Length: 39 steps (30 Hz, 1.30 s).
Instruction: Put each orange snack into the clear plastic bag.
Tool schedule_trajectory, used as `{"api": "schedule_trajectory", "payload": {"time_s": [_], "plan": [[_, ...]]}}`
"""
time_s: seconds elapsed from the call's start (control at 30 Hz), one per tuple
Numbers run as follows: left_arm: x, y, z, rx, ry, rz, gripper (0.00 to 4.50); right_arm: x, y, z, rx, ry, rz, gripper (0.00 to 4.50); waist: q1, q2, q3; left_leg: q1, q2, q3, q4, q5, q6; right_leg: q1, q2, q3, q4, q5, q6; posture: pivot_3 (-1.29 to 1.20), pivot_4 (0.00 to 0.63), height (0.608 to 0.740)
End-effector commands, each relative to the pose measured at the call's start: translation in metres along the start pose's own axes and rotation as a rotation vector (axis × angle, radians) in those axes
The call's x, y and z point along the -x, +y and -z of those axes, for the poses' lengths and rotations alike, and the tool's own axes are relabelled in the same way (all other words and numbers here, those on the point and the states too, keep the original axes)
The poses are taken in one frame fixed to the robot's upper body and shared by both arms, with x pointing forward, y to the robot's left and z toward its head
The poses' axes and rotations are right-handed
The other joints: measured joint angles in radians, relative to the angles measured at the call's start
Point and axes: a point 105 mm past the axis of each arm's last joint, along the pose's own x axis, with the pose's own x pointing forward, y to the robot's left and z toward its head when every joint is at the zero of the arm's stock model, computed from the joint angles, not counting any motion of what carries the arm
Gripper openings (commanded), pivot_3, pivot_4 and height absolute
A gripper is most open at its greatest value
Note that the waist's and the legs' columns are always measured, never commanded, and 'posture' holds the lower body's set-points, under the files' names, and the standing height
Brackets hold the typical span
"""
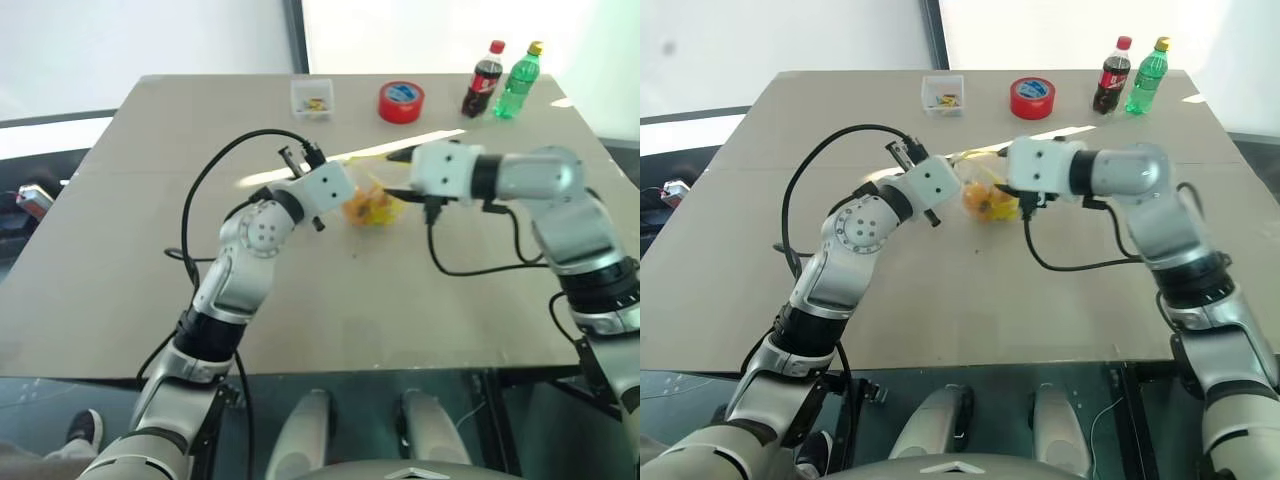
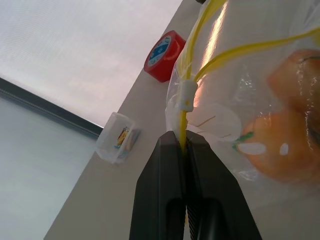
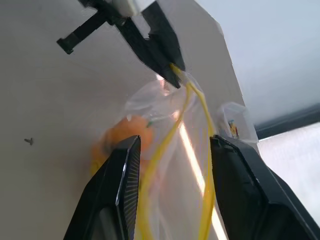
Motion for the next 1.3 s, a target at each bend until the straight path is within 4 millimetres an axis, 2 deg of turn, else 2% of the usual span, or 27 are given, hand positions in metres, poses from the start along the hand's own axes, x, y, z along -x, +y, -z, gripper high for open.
{"api": "schedule_trajectory", "payload": {"time_s": [0.03,0.23,0.7,0.8,0.9,0.93,1.3], "plan": [[0.003,0.010,-0.023,-0.038,-0.068,-0.028,0.00,-0.016,-0.017,-0.023,0.180,-0.090,0.069,2.24,-0.002,0.000,0.000,0.000,0.000,0.000,0.000,0.000,0.000,0.000,0.000,0.000,0.000,0.000,0.000,0.00,0.150,0.740],[0.007,0.011,-0.025,-0.062,-0.072,-0.023,0.00,-0.031,-0.027,-0.024,0.338,-0.116,0.115,2.24,-0.004,0.000,0.000,0.000,0.001,0.000,-0.001,0.000,0.000,-0.001,0.000,0.000,0.000,0.000,0.000,0.00,0.150,0.740],[0.009,0.014,-0.026,-0.078,-0.068,-0.026,0.00,-0.041,-0.027,-0.025,0.410,-0.160,0.108,2.24,-0.006,0.000,0.000,0.000,0.000,0.000,-0.001,0.000,0.000,-0.001,0.001,0.001,0.000,0.000,0.000,0.00,0.150,0.740],[0.009,0.016,-0.025,-0.079,-0.066,-0.036,0.00,-0.041,-0.027,-0.026,0.415,-0.163,0.109,1.50,-0.006,0.000,0.000,0.000,0.000,0.000,-0.001,0.000,0.000,-0.001,0.001,0.001,0.000,0.000,0.000,0.00,0.150,0.740],[0.008,0.016,-0.025,-0.079,-0.065,-0.037,0.00,-0.040,-0.030,-0.027,0.420,-0.165,0.122,0.24,-0.006,0.000,0.000,0.000,0.000,0.000,-0.001,0.000,0.000,-0.001,0.001,0.001,0.001,0.000,0.000,0.00,0.150,0.740],[0.008,0.016,-0.025,-0.079,-0.065,-0.037,0.00,-0.040,-0.031,-0.027,0.421,-0.165,0.124,0.11,-0.006,0.000,0.000,0.000,0.000,0.000,-0.001,0.000,0.000,-0.001,0.001,0.001,0.001,0.000,0.000,0.00,0.150,0.740],[0.006,0.017,-0.023,-0.080,-0.059,-0.041,0.00,-0.035,-0.036,-0.025,0.412,-0.151,0.148,0.11,-0.006,0.000,0.000,0.000,0.000,0.000,-0.001,0.000,0.000,-0.001,0.001,0.001,0.001,0.000,0.000,0.00,0.150,0.740]]}}
